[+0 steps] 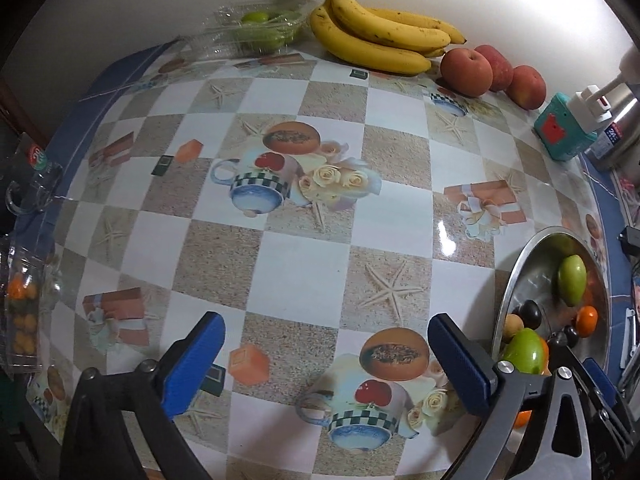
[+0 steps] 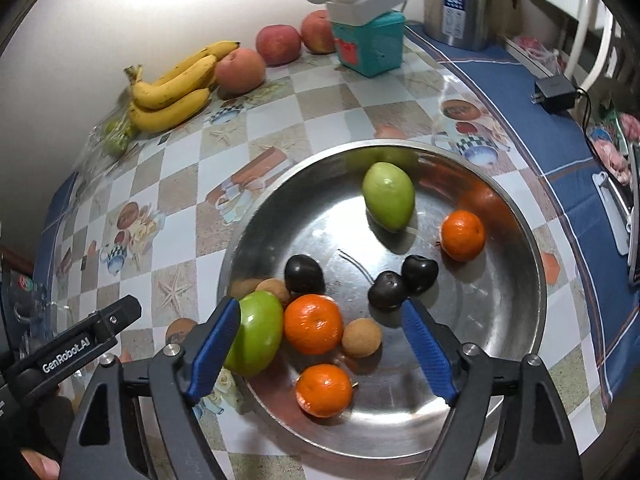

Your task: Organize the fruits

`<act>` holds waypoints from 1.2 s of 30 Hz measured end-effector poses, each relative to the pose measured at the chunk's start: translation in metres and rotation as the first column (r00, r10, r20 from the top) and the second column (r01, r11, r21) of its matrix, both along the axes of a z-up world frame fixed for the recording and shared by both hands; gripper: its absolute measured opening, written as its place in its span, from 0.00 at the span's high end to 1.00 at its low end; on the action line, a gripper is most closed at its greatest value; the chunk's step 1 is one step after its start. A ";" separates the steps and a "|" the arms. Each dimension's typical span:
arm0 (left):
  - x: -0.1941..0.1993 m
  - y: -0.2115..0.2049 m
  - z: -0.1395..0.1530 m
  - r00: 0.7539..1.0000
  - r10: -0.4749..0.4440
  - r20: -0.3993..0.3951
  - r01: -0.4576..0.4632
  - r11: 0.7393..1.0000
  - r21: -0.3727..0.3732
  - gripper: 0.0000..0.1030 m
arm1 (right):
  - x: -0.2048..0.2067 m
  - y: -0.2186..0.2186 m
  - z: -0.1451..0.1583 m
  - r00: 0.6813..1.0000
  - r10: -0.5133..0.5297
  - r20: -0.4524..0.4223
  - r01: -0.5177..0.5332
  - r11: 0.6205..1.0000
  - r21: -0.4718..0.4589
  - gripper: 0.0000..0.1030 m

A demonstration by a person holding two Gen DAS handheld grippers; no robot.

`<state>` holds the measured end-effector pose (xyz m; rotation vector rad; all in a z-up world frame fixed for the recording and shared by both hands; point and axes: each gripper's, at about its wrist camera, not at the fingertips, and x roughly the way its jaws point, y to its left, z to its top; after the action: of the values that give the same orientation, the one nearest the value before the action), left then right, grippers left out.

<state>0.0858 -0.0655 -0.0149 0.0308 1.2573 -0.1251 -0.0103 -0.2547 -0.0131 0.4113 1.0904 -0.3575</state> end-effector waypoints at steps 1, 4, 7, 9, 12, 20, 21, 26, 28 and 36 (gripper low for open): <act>-0.001 0.001 0.001 1.000 -0.001 0.007 0.001 1.000 0.001 0.00 | -0.001 0.002 0.001 1.000 0.006 0.004 -0.006 1.000 -0.002 0.16; -0.008 0.001 0.007 0.999 -0.010 0.038 0.010 1.000 0.016 0.00 | -0.005 0.010 0.006 1.000 0.024 0.021 -0.023 0.999 -0.026 0.05; -0.021 0.003 0.012 0.997 -0.013 0.070 0.008 0.997 0.080 0.00 | -0.013 0.018 0.007 0.999 0.043 0.030 -0.042 0.999 -0.029 0.05; -0.028 0.005 0.014 0.997 -0.019 0.077 0.011 0.994 0.105 0.00 | -0.019 0.023 0.006 0.998 0.050 0.028 -0.049 0.998 -0.034 0.05; -0.040 0.009 0.017 0.996 -0.015 0.085 0.003 0.991 0.136 0.00 | -0.031 0.029 0.003 0.998 0.064 0.022 -0.063 0.997 -0.041 0.05; -0.073 0.019 0.021 0.995 -0.030 0.092 0.016 0.989 0.149 0.00 | -0.059 0.034 -0.006 0.998 0.059 -0.008 -0.059 0.998 -0.034 0.05; -0.079 0.021 0.020 0.995 -0.033 0.096 0.018 0.988 0.154 0.00 | -0.061 0.034 -0.005 0.998 0.057 -0.003 -0.057 0.998 -0.032 0.05; -0.097 0.031 0.021 0.993 -0.037 0.110 0.020 0.988 0.151 0.00 | -0.073 0.036 0.005 0.999 0.043 0.032 -0.042 0.998 -0.036 0.05; -0.103 0.035 0.023 0.992 -0.032 0.119 0.015 0.990 0.141 0.00 | -0.076 0.036 0.010 0.998 0.039 0.048 -0.037 0.999 -0.037 0.05; -0.103 0.042 0.031 0.989 -0.007 0.146 -0.011 0.992 0.124 0.00 | -0.079 0.036 0.013 0.997 0.040 0.059 -0.038 0.999 -0.038 0.05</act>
<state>-0.0176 -0.0232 0.0159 0.1445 1.1166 -0.0414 -0.0895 -0.2185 -0.0003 0.3649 1.0303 -0.3283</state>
